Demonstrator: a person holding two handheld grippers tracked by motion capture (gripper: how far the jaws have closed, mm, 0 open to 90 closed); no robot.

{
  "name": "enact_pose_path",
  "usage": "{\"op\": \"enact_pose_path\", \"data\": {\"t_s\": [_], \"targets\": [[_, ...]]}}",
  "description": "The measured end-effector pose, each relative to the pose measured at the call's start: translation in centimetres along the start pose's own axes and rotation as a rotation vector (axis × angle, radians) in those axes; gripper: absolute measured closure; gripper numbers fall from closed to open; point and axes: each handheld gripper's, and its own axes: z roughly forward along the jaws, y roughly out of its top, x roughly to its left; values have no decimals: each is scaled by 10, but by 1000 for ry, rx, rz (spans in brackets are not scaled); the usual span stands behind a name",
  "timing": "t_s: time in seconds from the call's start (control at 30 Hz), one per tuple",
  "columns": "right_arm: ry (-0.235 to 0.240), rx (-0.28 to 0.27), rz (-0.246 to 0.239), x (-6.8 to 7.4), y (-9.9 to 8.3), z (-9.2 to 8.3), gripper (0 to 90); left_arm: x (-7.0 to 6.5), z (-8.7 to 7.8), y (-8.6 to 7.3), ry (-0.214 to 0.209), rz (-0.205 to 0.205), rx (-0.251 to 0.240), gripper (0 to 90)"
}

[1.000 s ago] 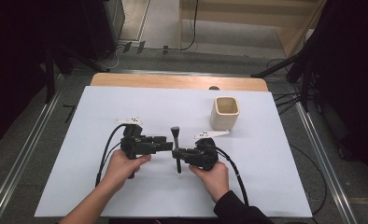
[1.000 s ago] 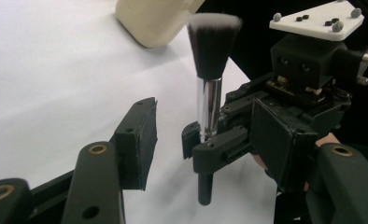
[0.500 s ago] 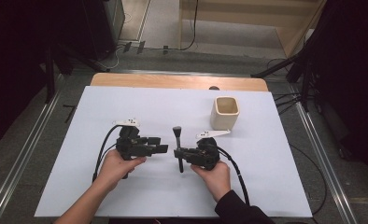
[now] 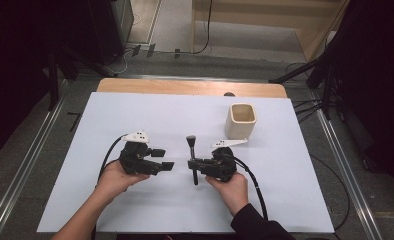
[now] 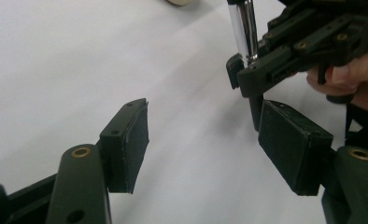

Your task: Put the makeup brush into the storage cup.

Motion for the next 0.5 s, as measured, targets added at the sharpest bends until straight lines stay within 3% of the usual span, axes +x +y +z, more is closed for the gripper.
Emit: {"op": "enact_pose_path", "data": {"t_s": [0.33,0.5], "targets": [[-14,11,-25,1,-1,0,794,-2,-3,-5,44,82,45,342],[-18,13,-25,1,-1,0,793,0,-6,-8,48,69,45,342]]}}
